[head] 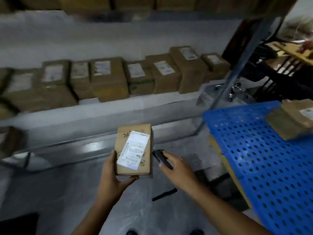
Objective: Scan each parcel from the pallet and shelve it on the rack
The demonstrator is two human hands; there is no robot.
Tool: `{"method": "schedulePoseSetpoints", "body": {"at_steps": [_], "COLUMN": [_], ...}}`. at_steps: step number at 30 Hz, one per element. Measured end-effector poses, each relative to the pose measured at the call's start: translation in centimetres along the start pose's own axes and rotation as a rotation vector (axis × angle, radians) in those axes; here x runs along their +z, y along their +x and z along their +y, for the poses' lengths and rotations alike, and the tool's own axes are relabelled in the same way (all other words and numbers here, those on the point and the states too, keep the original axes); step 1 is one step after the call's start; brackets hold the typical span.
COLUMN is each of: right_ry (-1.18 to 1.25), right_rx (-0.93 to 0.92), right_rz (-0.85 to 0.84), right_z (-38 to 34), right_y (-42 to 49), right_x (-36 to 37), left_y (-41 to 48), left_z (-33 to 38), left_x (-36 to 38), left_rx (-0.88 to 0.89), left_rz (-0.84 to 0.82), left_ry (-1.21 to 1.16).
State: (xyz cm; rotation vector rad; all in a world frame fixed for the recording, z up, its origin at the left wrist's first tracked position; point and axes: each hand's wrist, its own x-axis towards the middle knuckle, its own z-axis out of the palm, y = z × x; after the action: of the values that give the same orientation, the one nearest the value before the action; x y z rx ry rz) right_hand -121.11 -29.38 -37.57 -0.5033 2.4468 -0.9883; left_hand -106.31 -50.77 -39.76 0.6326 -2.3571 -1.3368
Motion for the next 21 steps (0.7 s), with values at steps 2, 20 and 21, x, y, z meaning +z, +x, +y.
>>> {"method": "schedulePoseSetpoints", "body": {"at_steps": [2, 20, 21], "right_ry": [-0.015, -0.110, -0.126], "right_rx": [-0.018, -0.134, -0.139], "right_rz": [-0.058, -0.597, -0.627], "right_z": [-2.5, -20.0, -21.0], "right_y": [1.5, 15.6, 16.5], "right_x": [3.6, 27.6, 28.7], "left_y": [-0.2, 2.2, 2.6], "left_z": [-1.9, -18.1, -18.7], "left_x": [-3.9, -24.1, -25.1], "left_rx": [-0.014, -0.467, -0.494], "left_rz": [0.050, 0.313, 0.322], "left_ry": [0.010, 0.125, 0.137]}}
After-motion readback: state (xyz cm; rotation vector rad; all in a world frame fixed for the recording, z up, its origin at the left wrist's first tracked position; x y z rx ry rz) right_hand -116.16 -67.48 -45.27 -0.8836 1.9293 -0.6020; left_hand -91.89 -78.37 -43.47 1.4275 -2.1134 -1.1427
